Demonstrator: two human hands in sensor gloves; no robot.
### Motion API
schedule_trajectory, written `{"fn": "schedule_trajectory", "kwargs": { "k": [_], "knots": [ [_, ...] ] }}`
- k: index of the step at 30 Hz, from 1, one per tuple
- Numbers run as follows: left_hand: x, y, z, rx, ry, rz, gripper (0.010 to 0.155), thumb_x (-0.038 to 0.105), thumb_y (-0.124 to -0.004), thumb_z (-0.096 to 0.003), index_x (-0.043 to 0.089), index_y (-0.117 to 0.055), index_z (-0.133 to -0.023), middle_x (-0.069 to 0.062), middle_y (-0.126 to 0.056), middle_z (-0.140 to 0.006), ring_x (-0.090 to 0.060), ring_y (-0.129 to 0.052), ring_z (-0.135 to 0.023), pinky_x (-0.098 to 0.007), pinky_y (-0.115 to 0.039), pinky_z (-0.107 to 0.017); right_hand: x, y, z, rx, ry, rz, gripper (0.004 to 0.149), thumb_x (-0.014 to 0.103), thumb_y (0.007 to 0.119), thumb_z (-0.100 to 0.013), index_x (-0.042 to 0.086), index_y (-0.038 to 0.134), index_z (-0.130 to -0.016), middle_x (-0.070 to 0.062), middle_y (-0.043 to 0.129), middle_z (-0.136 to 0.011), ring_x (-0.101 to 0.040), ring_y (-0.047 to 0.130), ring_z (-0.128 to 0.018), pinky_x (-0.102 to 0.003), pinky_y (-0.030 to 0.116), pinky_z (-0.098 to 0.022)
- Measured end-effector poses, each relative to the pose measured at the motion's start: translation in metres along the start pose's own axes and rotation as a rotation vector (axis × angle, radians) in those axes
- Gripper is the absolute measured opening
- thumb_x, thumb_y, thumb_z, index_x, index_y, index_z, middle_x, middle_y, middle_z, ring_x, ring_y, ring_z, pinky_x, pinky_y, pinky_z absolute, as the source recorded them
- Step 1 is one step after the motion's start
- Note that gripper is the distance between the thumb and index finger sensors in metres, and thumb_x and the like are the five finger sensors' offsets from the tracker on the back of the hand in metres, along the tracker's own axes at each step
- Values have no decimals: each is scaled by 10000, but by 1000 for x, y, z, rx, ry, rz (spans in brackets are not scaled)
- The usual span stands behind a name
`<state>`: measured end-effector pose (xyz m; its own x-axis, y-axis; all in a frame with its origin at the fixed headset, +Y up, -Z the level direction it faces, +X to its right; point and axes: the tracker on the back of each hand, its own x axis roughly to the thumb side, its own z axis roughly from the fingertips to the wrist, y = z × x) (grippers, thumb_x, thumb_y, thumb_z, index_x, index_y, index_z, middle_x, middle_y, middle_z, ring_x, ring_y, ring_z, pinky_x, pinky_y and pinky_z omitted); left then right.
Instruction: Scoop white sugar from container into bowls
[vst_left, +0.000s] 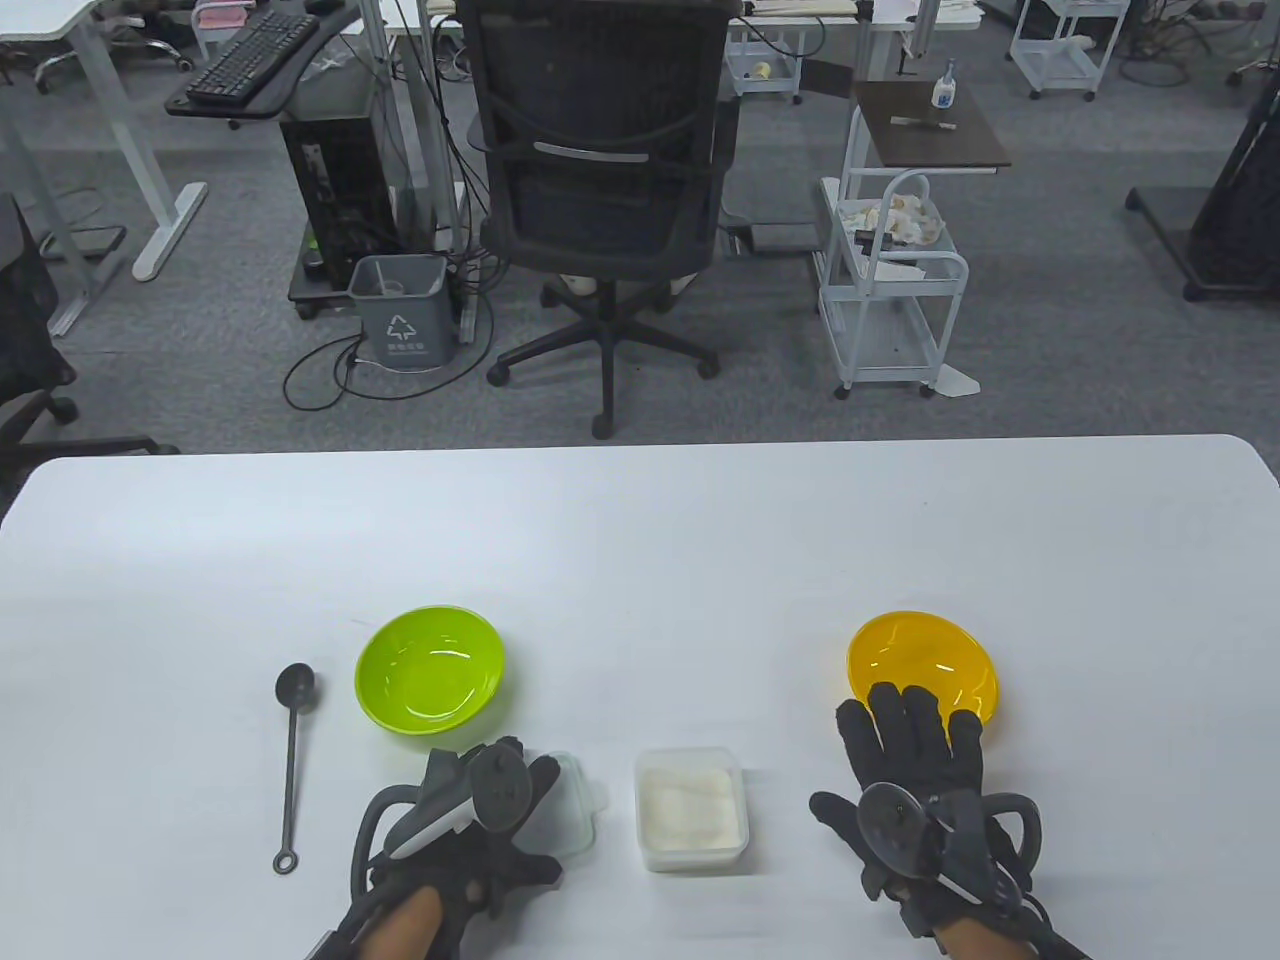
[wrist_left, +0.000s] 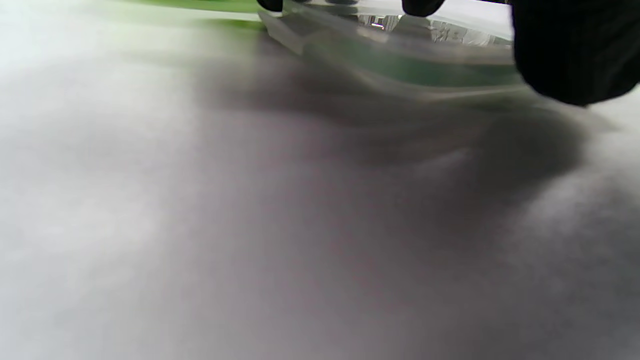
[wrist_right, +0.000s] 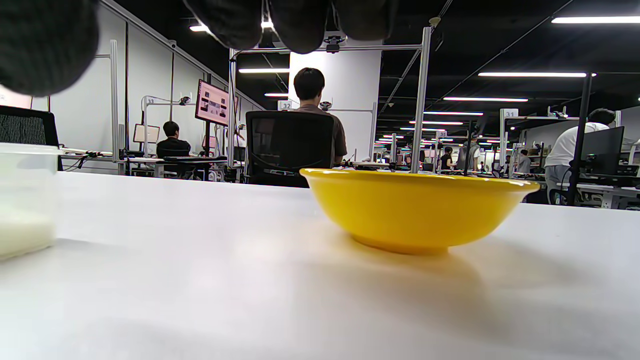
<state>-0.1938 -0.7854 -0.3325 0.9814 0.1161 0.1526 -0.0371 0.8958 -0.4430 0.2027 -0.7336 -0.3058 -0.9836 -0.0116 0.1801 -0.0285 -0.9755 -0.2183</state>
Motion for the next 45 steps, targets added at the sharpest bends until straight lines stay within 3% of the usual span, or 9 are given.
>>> {"fn": "schedule_trajectory", "kwargs": {
  "k": [12,22,28,33,40,45],
  "knots": [
    [-1,6,3,31,-15,53,960,713,-816,-317,483,-367,-1134,55,-192,-1251,-302,-299,-1215,-577,-223,-854,0,-1,0,-4,0,-1,840,700,731,-430,331,406,-1111,-112,326,-1215,-420,363,-1148,-672,291,-783],
    [-23,52,31,207,15,207,941,698,-820,-328,451,-404,-1136,43,-267,-1252,-301,-387,-1202,-571,-278,-857,1,-1,0,-9,-4,-3,841,700,729,-430,329,405,-1112,-114,331,-1213,-420,368,-1147,-671,292,-783],
    [-65,78,45,283,177,230,924,674,-828,-345,442,-412,-1136,39,-299,-1251,-301,-426,-1196,-572,-303,-858,1,-2,1,-14,-6,-4,839,699,730,-430,329,408,-1110,-115,332,-1213,-420,371,-1146,-671,293,-782],
    [-108,87,51,350,361,273,897,645,-837,-360,424,-438,-1132,46,-372,-1243,-287,-510,-1181,-568,-358,-859,2,-1,1,-9,-12,3,839,698,731,-431,328,407,-1111,-115,332,-1213,-421,372,-1145,-671,292,-783],
    [-160,76,46,307,633,273,860,591,-843,-387,405,-449,-1129,51,-445,-1228,-272,-600,-1153,-562,-422,-853,3,-1,1,-9,-13,5,838,698,730,-432,328,407,-1111,-117,336,-1212,-420,380,-1145,-670,295,-783],
    [-174,56,37,224,769,209,852,592,-844,-385,361,-488,-1123,54,-593,-1176,-229,-763,-1070,-538,-530,-828,3,-1,1,-4,-9,4,837,697,731,-432,329,408,-1111,-115,338,-1213,-420,381,-1145,-671,293,-783]
  ]
}}
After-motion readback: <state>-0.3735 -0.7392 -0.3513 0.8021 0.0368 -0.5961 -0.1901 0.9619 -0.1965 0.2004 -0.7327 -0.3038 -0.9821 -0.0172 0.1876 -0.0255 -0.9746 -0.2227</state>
